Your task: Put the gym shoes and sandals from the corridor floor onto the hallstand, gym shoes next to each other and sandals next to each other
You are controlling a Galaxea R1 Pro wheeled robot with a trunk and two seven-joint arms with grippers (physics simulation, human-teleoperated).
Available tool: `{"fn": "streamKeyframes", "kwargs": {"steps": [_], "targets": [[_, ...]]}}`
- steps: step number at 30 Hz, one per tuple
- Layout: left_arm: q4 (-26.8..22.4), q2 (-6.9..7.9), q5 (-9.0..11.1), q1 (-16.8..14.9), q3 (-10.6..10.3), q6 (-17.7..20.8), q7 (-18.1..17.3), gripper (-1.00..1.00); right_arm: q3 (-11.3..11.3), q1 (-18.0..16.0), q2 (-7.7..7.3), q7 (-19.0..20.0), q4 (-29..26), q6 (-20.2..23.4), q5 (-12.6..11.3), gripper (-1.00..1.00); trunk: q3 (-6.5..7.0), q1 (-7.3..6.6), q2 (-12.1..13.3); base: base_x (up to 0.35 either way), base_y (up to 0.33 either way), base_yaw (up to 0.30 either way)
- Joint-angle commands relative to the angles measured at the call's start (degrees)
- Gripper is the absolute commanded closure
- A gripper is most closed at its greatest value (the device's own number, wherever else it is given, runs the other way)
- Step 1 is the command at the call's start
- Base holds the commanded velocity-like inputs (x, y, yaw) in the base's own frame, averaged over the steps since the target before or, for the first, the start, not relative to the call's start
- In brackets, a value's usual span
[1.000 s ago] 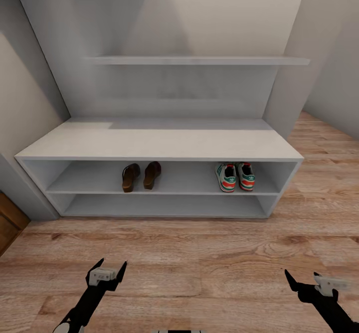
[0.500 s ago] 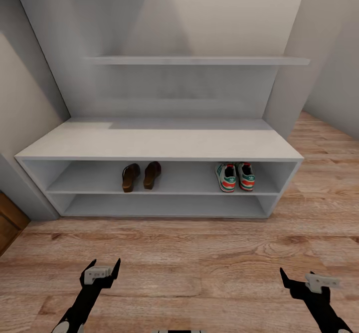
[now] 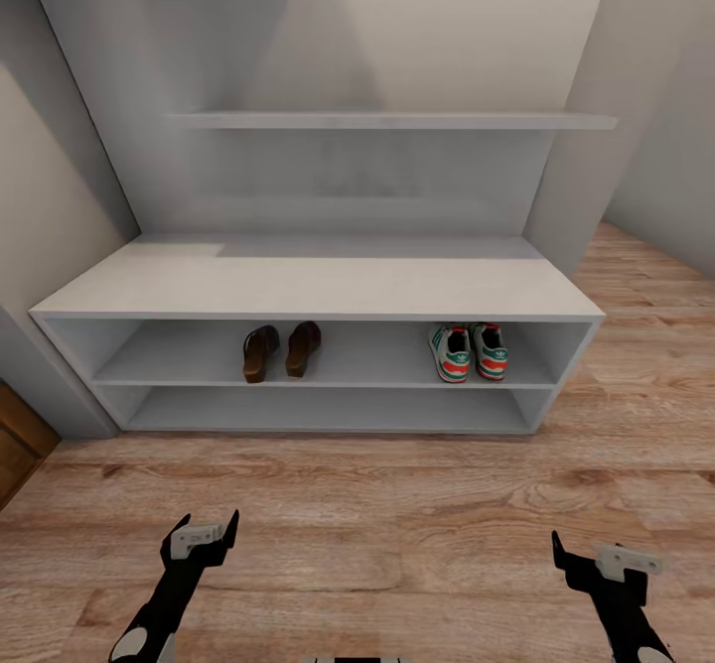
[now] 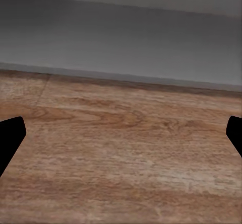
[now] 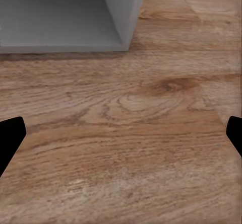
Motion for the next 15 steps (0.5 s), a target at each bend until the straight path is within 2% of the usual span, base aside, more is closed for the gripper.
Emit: {"fn": "streamKeyframes", "kwargs": {"steps": [1, 5, 15], "targets": [[0.15, -0.07, -0.32, -0.15, 0.31, -0.12, -0.33, -1.00, 0.60, -0.03, 0.09, -0.60, 0.03, -0.19, 0.56, -1.00, -0.04, -0.01, -0.02, 0.000, 0.000, 0.000], [0.37, -0.11, -0.36, -0.34, 0.25, 0.00, -0.16, -1.00, 2.37, 0.00, 0.20, -2.49, 0.05, -0.22, 0.54, -1.00, -0.04, -0.01, -0.02, 0.000, 0.000, 0.000], [0.32, -0.29, -0.03, -0.50, 0.51, -0.28, 0.11, -1.00, 3.88, 0.07, 0.29, -4.11, 0.13, -0.25, 0.52, -1.00, -0.04, -0.01, -0.02, 0.000, 0.000, 0.000]]}}
